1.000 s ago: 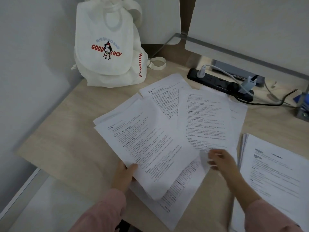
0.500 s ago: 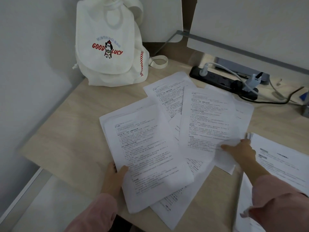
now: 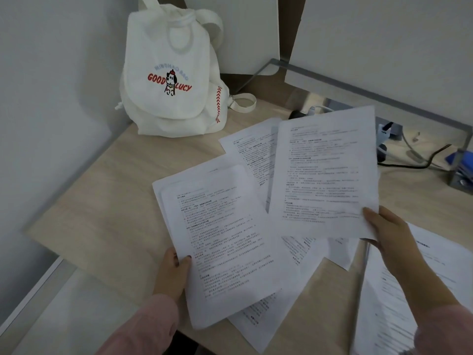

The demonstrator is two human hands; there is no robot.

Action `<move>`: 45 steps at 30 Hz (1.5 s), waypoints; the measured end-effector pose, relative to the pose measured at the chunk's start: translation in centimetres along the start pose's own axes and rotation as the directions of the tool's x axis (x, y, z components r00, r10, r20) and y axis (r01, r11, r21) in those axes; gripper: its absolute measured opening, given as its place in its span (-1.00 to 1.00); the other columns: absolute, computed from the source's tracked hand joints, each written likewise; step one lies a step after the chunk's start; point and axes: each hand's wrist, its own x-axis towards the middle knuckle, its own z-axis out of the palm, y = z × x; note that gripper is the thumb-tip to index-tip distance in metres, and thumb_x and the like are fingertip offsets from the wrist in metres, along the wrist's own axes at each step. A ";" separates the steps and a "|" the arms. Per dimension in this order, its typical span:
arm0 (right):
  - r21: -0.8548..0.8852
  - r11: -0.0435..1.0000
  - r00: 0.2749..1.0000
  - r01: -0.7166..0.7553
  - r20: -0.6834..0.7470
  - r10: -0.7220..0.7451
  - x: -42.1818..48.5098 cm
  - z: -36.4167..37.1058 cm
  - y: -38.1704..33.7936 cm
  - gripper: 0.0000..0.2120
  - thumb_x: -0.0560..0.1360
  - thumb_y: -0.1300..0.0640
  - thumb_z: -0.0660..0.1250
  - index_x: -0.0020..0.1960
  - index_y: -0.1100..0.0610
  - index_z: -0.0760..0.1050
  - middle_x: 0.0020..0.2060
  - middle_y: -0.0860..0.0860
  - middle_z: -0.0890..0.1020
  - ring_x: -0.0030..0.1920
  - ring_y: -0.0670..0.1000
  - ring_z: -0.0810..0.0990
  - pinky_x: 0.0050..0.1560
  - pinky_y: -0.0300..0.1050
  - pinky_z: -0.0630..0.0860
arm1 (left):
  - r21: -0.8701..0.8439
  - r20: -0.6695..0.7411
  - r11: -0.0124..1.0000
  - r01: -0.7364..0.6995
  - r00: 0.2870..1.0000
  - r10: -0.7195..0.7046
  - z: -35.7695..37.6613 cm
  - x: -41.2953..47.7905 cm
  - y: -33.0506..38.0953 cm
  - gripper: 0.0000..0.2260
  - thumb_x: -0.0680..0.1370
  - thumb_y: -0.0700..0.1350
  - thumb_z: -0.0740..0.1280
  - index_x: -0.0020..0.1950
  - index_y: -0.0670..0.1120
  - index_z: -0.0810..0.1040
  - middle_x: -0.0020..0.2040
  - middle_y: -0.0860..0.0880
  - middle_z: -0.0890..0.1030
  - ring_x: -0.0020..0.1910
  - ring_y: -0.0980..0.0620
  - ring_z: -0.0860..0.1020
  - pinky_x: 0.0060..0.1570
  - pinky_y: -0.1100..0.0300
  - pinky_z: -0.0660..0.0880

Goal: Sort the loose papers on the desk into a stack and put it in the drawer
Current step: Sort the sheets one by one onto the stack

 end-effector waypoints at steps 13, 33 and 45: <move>-0.147 0.989 0.973 0.011 0.230 0.023 -3.7 3.5 1.1 -0.78 0.52 0.14 0.29 0.05 0.27 0.56 0.02 0.20 0.65 0.00 0.13 0.61 0.22 0.15 0.47 | -0.159 0.038 0.984 0.080 0.996 -0.075 -1.1 -1.2 0.5 -0.80 0.59 -0.15 0.19 0.19 -0.15 0.45 0.03 -0.10 0.56 -0.01 -0.10 0.51 0.03 0.06 0.43; 0.113 0.893 0.897 -0.437 -0.015 0.441 -4.9 5.6 8.0 -0.91 0.47 0.27 0.28 -0.21 0.18 0.43 -0.34 0.11 0.45 -0.41 0.03 0.47 -0.27 -0.14 0.43 | -0.106 0.055 0.994 0.028 0.998 -0.022 -0.1 -1.3 -0.6 -0.70 0.58 -0.22 0.20 0.31 -0.13 0.41 0.12 -0.06 0.53 0.08 -0.04 0.48 0.16 0.10 0.39; 0.013 0.920 0.899 -0.392 -0.208 0.386 -4.7 7.1 8.2 -0.48 0.46 0.19 0.34 0.38 0.18 0.28 0.26 0.17 0.38 0.14 0.16 0.44 0.16 0.01 0.43 | -0.053 0.017 0.998 0.039 0.999 -0.038 0.2 -0.9 -1.0 -0.73 0.56 -0.25 0.21 0.26 -0.18 0.43 0.07 -0.09 0.53 0.04 -0.06 0.49 0.10 0.10 0.40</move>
